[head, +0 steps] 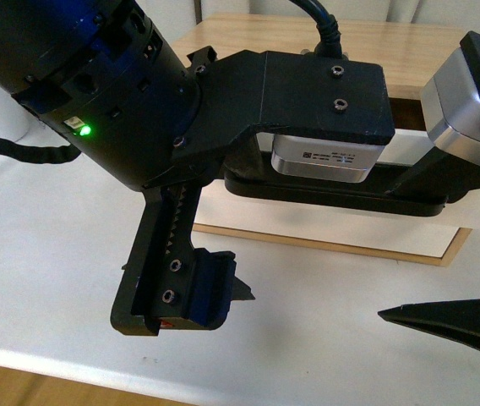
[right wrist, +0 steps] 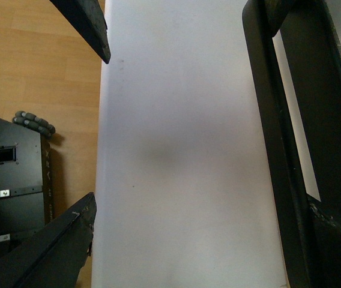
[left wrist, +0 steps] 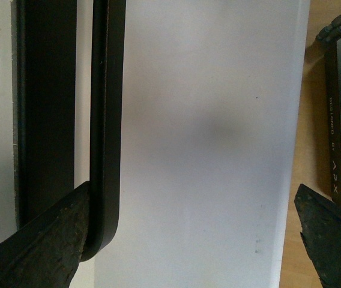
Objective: Pull drawer
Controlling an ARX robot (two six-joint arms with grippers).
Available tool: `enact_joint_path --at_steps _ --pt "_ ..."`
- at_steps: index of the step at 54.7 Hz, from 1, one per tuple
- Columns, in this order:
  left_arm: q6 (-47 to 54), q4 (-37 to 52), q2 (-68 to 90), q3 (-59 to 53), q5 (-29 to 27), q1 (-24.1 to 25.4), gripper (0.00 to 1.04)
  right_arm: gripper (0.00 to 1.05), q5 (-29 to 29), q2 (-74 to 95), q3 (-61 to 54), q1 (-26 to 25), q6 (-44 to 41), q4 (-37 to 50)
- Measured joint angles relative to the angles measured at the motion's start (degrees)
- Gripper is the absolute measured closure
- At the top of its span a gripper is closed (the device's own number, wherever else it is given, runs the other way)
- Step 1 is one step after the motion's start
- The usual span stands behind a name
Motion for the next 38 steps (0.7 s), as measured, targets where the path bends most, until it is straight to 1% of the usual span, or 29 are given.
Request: enact_joint_path --at_steps 12,16,22,27,33,38 --pt "-2.05 6.62 -3.26 -2.56 -0.04 0.0 0.06 0.09 -1.01 -3.15 -2.14 -0.59 3.56 5.22" --pt "-2.86 7.48 -4.94 -3.04 -0.09 0.04 0.06 0.09 -1.49 -5.25 -2.45 -1.05 5.09 6.4" --pt "-4.28 8.81 -7.63 -3.65 -0.07 0.28 0.06 0.09 -0.79 -8.48 -3.28 -1.9 7.19 8.68" --pt "-7.63 11.69 -11.65 -4.79 0.07 0.39 0.06 0.09 0.0 -13.09 -5.07 -2.99 10.71 13.11" --pt "-11.74 16.79 -15.87 -6.99 -0.04 0.44 0.06 0.09 1.27 -18.01 -7.56 -4.17 15.08 18.21" --pt "-17.09 23.89 -20.04 -10.16 0.22 0.92 0.06 0.09 1.75 -23.12 -10.4 -5.75 19.28 22.77"
